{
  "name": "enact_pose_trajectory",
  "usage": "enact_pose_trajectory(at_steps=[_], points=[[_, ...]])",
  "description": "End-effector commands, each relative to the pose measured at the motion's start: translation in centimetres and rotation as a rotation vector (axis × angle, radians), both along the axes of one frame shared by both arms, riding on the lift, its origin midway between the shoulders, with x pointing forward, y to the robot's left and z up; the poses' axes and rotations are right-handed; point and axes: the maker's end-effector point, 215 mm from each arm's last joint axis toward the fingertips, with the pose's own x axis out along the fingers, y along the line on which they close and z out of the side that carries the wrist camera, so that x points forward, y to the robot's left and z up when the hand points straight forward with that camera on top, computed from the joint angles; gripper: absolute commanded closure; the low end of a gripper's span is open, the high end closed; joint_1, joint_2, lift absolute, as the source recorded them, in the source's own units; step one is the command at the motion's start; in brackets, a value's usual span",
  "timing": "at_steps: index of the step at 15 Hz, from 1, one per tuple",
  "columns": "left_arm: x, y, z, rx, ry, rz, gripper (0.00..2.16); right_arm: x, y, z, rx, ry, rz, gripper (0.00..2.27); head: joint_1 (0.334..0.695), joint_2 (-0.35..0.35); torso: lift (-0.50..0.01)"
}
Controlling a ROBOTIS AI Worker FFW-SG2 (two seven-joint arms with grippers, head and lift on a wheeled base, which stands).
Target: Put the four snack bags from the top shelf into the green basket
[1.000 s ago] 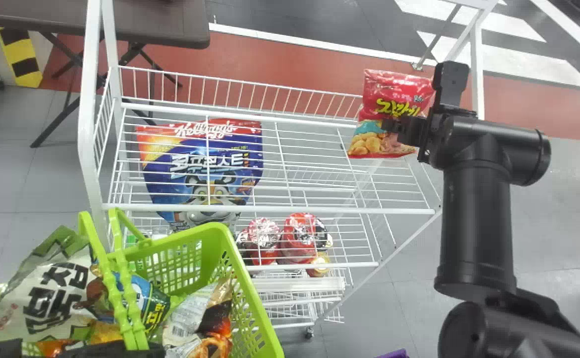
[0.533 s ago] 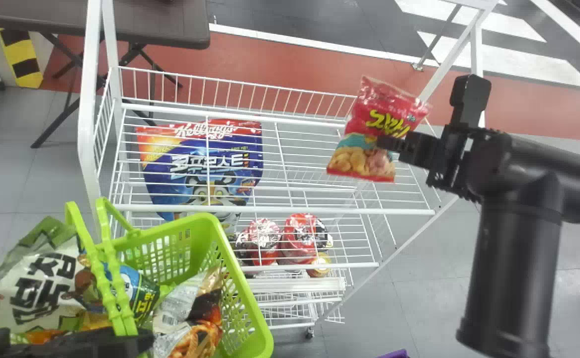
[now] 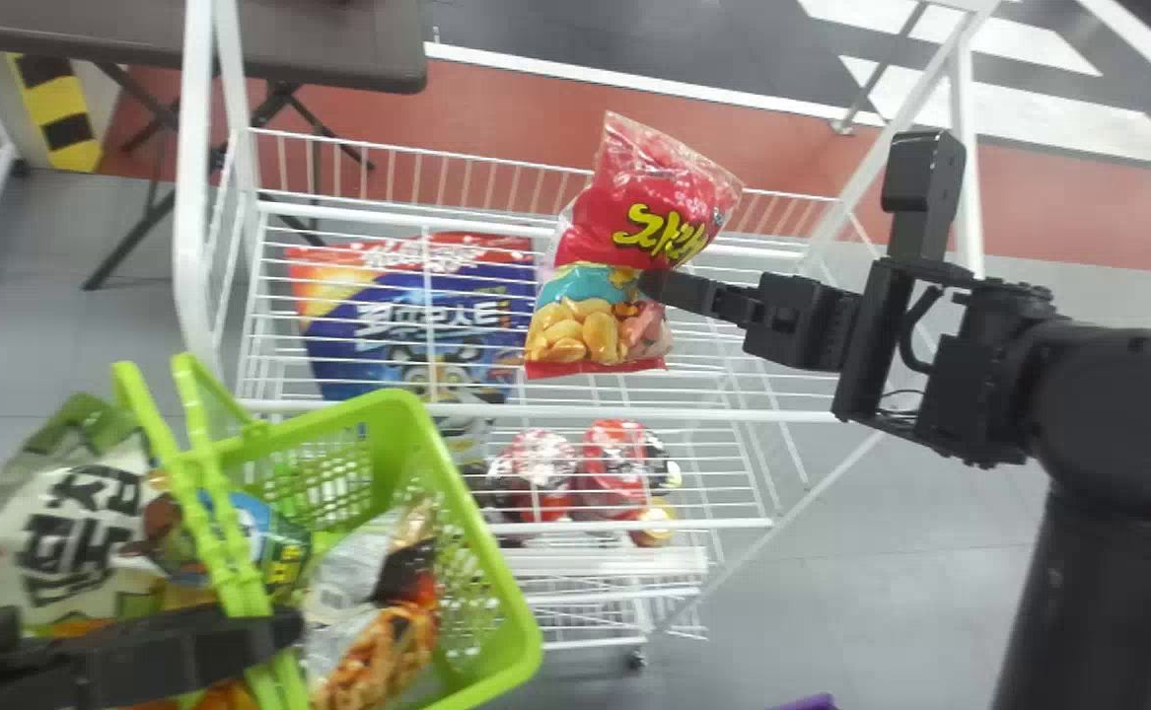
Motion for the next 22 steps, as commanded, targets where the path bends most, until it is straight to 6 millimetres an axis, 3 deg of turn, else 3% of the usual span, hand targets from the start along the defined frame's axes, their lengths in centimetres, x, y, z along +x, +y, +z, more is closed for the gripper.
enact_pose_trajectory(at_steps=[1,5,9,10,14,21,22], points=[[0.2,-0.2,0.5,-0.012,0.002,-0.013,2.15,-1.7,5.0,-1.2,0.038,0.048,0.101,2.26,0.695,-0.223,-0.006],[1.9,-0.1,1.5,-0.001,-0.001,-0.01,2.15,-4.6,12.5,-2.7,0.07,0.092,0.253,2.26,0.695,-0.118,-0.006],[2.0,0.4,1.5,0.004,0.01,0.001,2.15,-7.0,16.6,-0.6,0.132,0.06,0.357,2.26,0.695,0.004,-0.006],[2.0,0.3,1.5,0.002,0.01,0.0,2.15,-7.4,17.1,-0.2,0.148,0.056,0.375,2.26,0.695,0.039,-0.006],[2.4,0.4,1.6,0.006,0.003,0.003,2.15,-8.6,17.6,-0.9,0.161,0.08,0.399,2.26,0.695,0.073,-0.006],[2.7,0.4,2.0,-0.001,-0.007,0.003,2.15,-11.7,18.2,-4.4,0.204,0.185,0.447,2.25,0.695,0.093,-0.006],[2.7,0.3,2.1,-0.004,-0.008,0.002,2.15,-12.0,18.1,-5.1,0.205,0.203,0.45,2.1,0.695,0.097,-0.006]])
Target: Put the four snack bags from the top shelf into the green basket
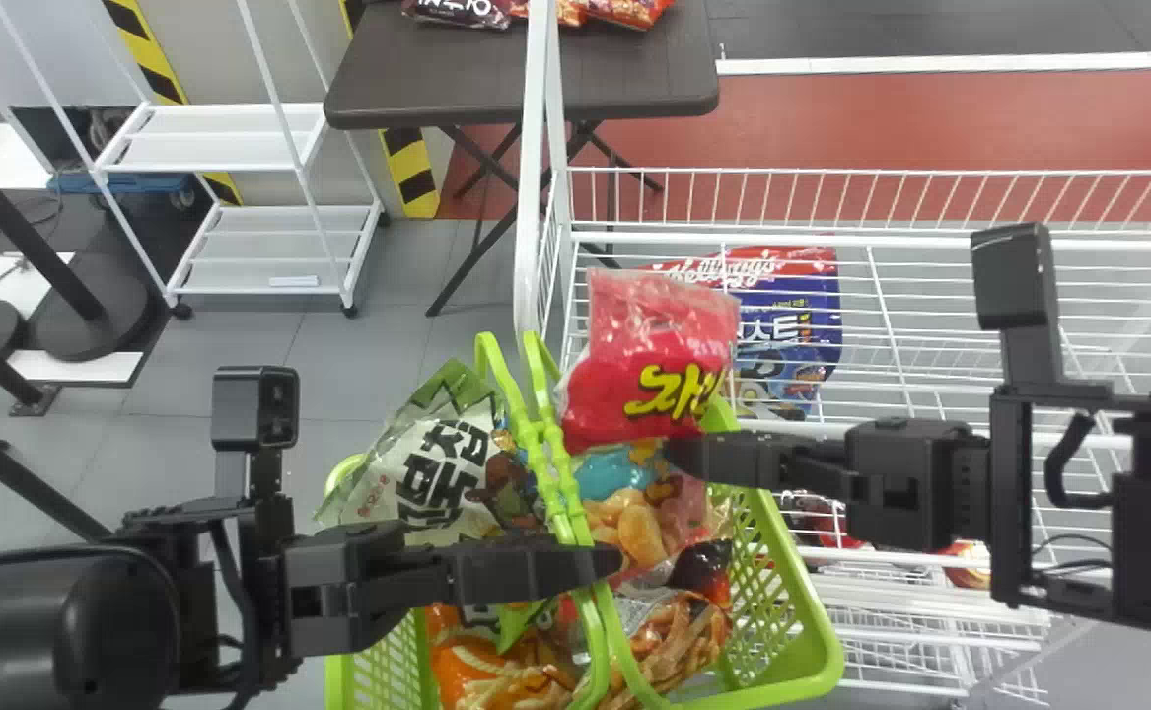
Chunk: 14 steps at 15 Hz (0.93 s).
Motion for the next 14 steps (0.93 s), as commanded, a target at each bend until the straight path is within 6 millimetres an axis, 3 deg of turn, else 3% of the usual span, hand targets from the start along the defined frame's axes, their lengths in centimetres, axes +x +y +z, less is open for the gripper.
enact_pose_trajectory(at_steps=[1,2,3,4,6,11,14], points=[[-0.2,0.0,0.3,-0.017,-0.001,-0.007,2.15,-1.4,-0.2,-2.0,-0.022,0.065,0.025,1.78,0.695,0.098,-0.006],[-0.2,-0.1,0.3,-0.021,0.0,-0.01,2.15,-1.9,-0.2,-2.6,-0.033,0.075,0.04,1.19,0.695,0.097,-0.006],[-0.2,-0.1,0.3,-0.021,0.002,-0.009,2.15,-1.9,-0.3,-2.8,-0.042,0.076,0.039,0.26,0.695,0.097,-0.006],[-0.2,-0.2,0.4,-0.024,-0.001,-0.011,2.15,-2.0,-0.5,-2.9,-0.048,0.077,0.041,0.0,0.695,0.097,-0.006],[-0.1,0.0,0.4,-0.028,0.001,0.0,2.15,-1.9,-0.7,-2.9,-0.05,0.074,0.044,0.01,0.695,0.093,-0.006],[-0.1,0.1,0.1,-0.046,0.001,0.013,2.15,-0.9,-2.2,-0.5,0.023,0.05,0.024,0.06,0.695,0.08,-0.006],[-0.4,0.6,-0.2,-0.075,-0.013,0.029,2.15,0.9,-5.1,0.5,0.01,0.012,-0.054,0.07,0.695,0.055,-0.006]])
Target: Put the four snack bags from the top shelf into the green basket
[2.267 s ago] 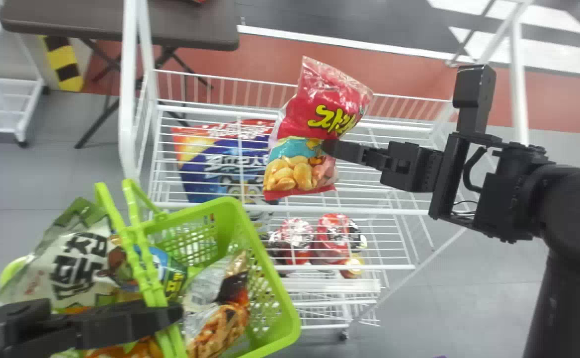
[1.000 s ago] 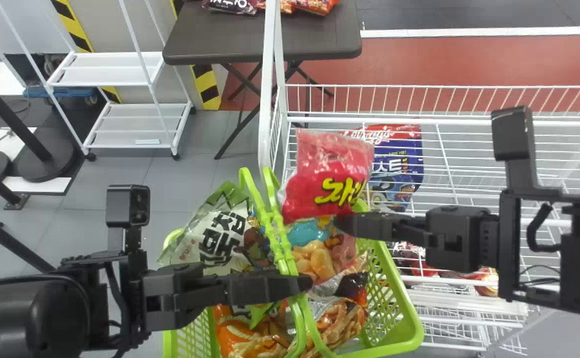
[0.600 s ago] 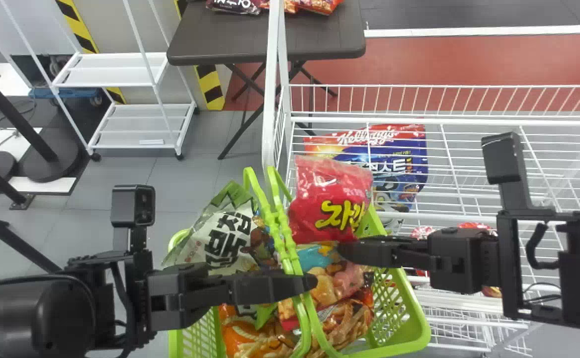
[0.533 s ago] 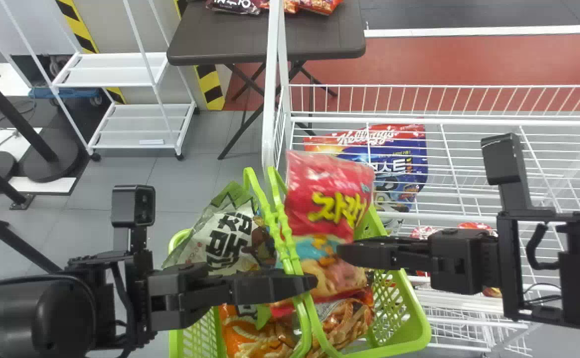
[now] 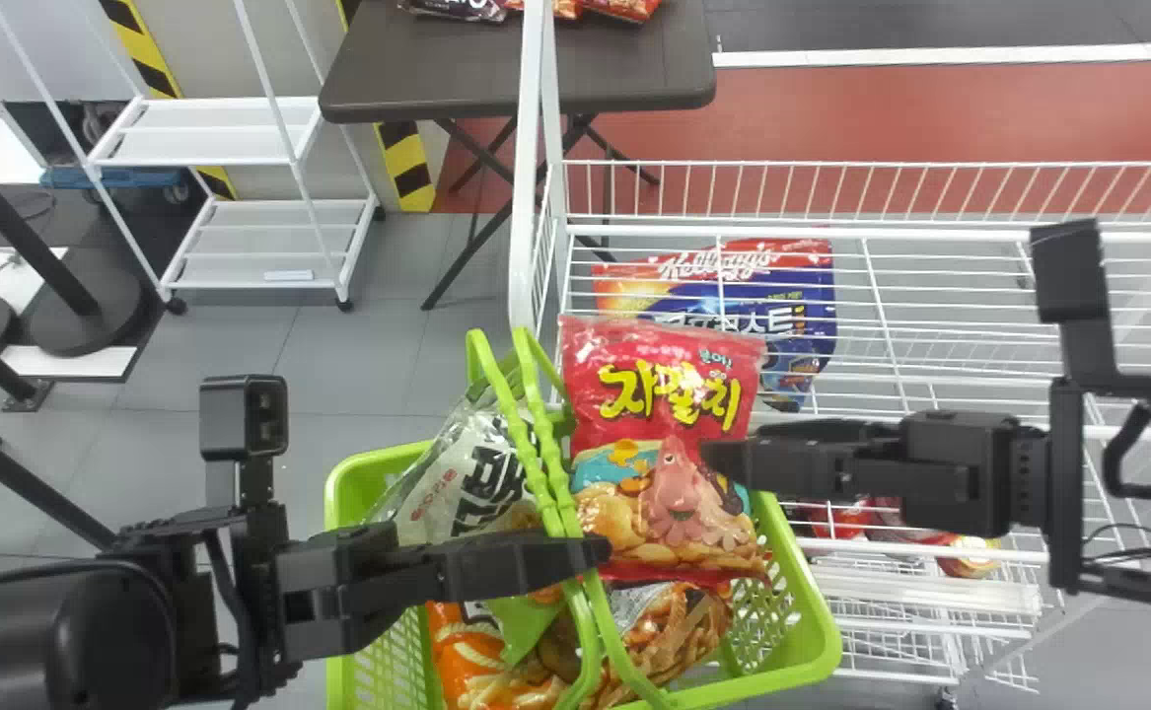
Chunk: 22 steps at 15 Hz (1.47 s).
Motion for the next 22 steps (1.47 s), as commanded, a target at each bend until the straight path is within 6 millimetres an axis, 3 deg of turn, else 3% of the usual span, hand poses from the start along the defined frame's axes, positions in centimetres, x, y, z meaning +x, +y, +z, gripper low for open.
enact_pose_trajectory(at_steps=[1,3,4,5,6,7,9,11,16,22], points=[[-0.6,0.4,0.1,-0.029,-0.023,0.005,2.15,0.8,-2.9,-1.0,-0.056,0.018,-0.071,0.08,0.695,0.046,-0.006],[-1.4,0.5,-0.1,-0.042,-0.041,0.012,2.15,1.3,-6.8,-5.2,-0.181,0.074,-0.179,0.08,0.695,0.014,-0.006],[-1.8,0.6,-0.3,-0.046,-0.041,0.014,2.15,0.5,-8.5,-8.7,-0.246,0.143,-0.232,0.08,0.695,-0.028,-0.006],[-2.2,0.7,-0.4,-0.049,-0.038,0.018,2.15,2.2,-9.9,-9.9,-0.262,0.093,-0.29,0.08,0.695,-0.057,-0.006],[-2.5,1.0,-0.4,-0.045,-0.039,0.023,2.15,5.3,-11.3,-9.0,-0.262,-0.043,-0.348,0.08,0.695,-0.084,-0.006],[-3.0,1.1,-0.7,-0.041,-0.033,0.027,2.15,8.8,-13.2,-6.9,-0.269,-0.238,-0.422,0.08,0.695,-0.107,-0.006],[-3.8,1.1,-0.6,-0.033,-0.036,0.026,2.15,12.1,-15.8,-2.5,-0.283,-0.539,-0.516,0.08,0.695,-0.141,-0.006],[-4.3,1.3,-0.8,-0.028,-0.029,0.031,2.15,12.9,-17.2,-0.7,-0.3,-0.675,-0.557,0.08,0.695,-0.185,-0.006],[-4.9,1.2,-0.7,-0.023,-0.033,0.029,2.15,13.2,-18.7,-2.0,-0.354,-0.719,-0.599,0.08,0.695,-0.23,-0.006],[-4.9,0.8,-0.3,-0.024,-0.046,0.017,2.15,13.2,-18.4,-2.6,-0.364,-0.709,-0.593,0.08,0.695,-0.241,-0.006]])
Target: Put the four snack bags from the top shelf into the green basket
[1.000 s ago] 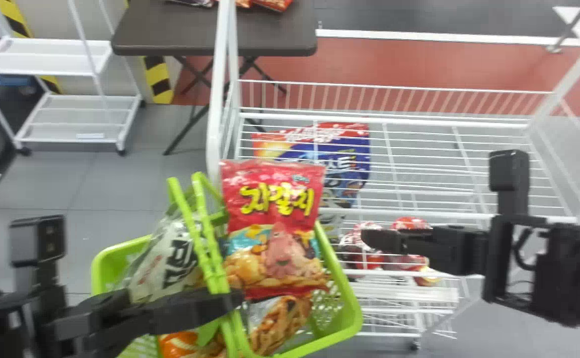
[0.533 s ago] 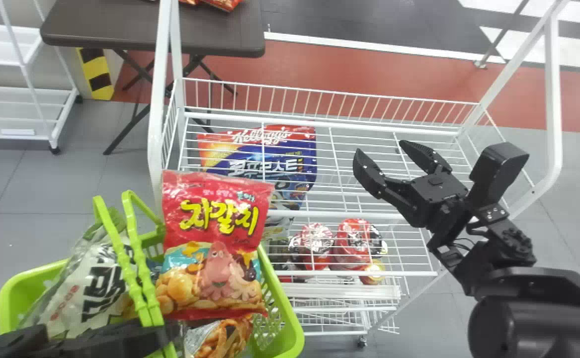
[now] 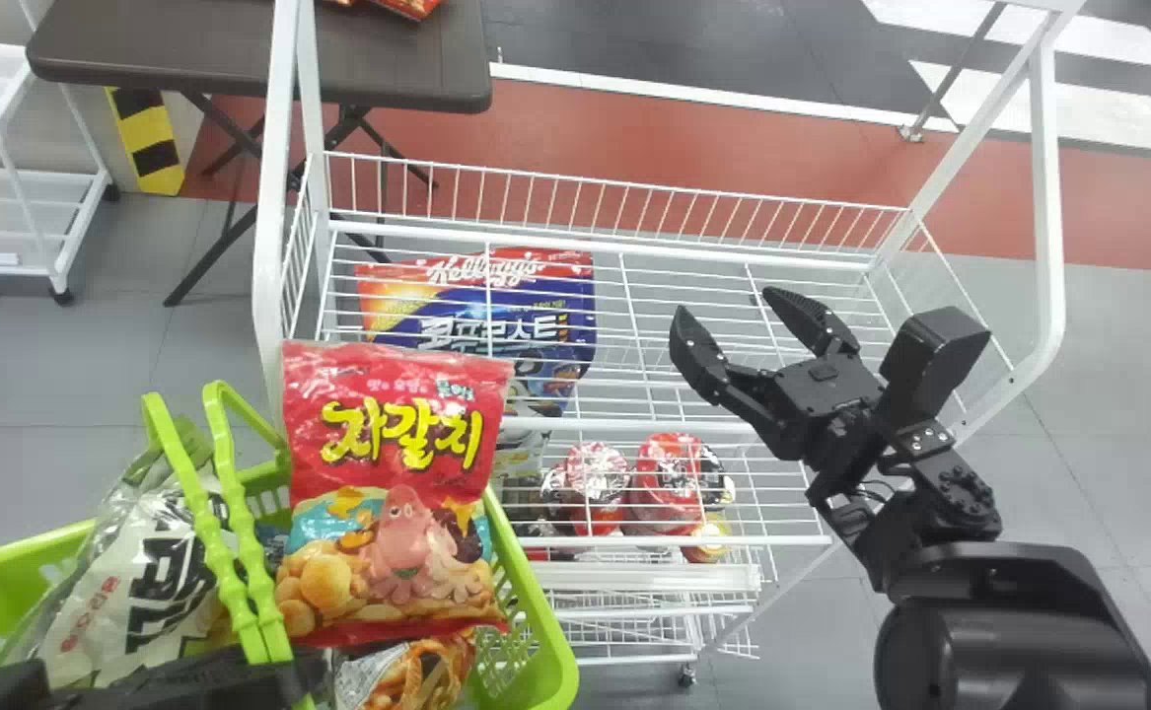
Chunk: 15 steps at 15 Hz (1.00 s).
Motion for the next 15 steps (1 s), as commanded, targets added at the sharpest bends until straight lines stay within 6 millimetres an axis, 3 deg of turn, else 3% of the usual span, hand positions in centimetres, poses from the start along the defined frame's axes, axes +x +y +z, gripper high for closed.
enact_pose_trajectory(at_steps=[1,15], points=[[-0.03,-0.12,0.34,-0.009,-0.007,-0.01,2.15,-0.01,0.27,-0.18,0.002,0.005,0.003,0.08,0.695,-0.241,-0.006],[-0.3,-0.54,0.8,-0.009,-0.019,-0.022,2.15,-0.28,0.25,-0.43,0.006,0.017,0.003,0.08,0.695,-0.245,-0.006]])
